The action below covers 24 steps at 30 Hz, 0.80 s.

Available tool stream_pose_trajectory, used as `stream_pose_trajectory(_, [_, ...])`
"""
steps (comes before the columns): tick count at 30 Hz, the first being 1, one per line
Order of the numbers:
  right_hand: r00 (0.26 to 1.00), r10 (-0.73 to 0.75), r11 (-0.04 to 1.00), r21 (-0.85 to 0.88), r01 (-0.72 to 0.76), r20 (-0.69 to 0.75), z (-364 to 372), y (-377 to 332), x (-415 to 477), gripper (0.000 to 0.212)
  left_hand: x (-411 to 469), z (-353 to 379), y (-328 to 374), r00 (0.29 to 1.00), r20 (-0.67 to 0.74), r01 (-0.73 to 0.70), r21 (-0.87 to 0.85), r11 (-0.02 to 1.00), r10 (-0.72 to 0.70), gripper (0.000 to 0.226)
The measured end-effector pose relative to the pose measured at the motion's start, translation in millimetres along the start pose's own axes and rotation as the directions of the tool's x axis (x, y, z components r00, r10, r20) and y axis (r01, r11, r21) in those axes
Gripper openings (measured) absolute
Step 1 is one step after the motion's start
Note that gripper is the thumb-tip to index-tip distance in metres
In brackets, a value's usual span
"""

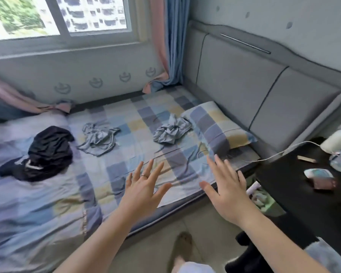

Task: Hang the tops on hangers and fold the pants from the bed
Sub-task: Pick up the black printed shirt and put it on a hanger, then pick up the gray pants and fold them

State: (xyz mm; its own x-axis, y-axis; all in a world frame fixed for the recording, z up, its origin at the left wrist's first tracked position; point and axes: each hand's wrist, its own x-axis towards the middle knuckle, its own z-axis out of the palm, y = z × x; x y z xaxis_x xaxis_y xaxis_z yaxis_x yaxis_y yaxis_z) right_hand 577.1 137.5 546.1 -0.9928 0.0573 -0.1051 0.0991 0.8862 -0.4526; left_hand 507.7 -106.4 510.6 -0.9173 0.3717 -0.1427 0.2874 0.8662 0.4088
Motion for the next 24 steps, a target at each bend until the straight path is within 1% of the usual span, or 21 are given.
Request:
stream_pose_trajectory(4, [0.995,-0.039,0.999,-0.017,0.040,0.097,17,5,60,0.080,36,5,-27,0.997,-0.012,0.081,-0.018,0.997,-0.082,0.088])
stream_pose_trajectory(8, [0.982,-0.068,0.997,-0.029,0.074,0.176,24,16,129,0.080,87,6,-46,0.990,0.000,0.142,-0.047,0.989,-0.142,0.085])
stream_pose_trajectory(12, [0.971,-0.070,0.995,-0.046,0.083,0.227,25,30,199,0.077,140,4,-58,0.978,0.052,0.207,-0.047,0.977,-0.204,0.071])
stream_pose_trajectory(16, [0.963,-0.039,0.996,-0.061,0.057,0.267,25,51,263,0.068,199,0,-61,0.969,0.092,0.235,-0.058,0.970,-0.229,0.066])
stream_pose_trajectory(19, [0.958,-0.005,0.998,-0.060,0.023,0.287,22,67,301,0.068,242,-2,-57,0.964,0.135,0.239,-0.069,0.969,-0.228,0.065])
stream_pose_trajectory(24, [0.962,0.056,0.998,-0.043,-0.046,0.267,19,89,344,0.069,305,4,-53,0.963,0.191,0.204,-0.059,0.977,-0.190,0.063])
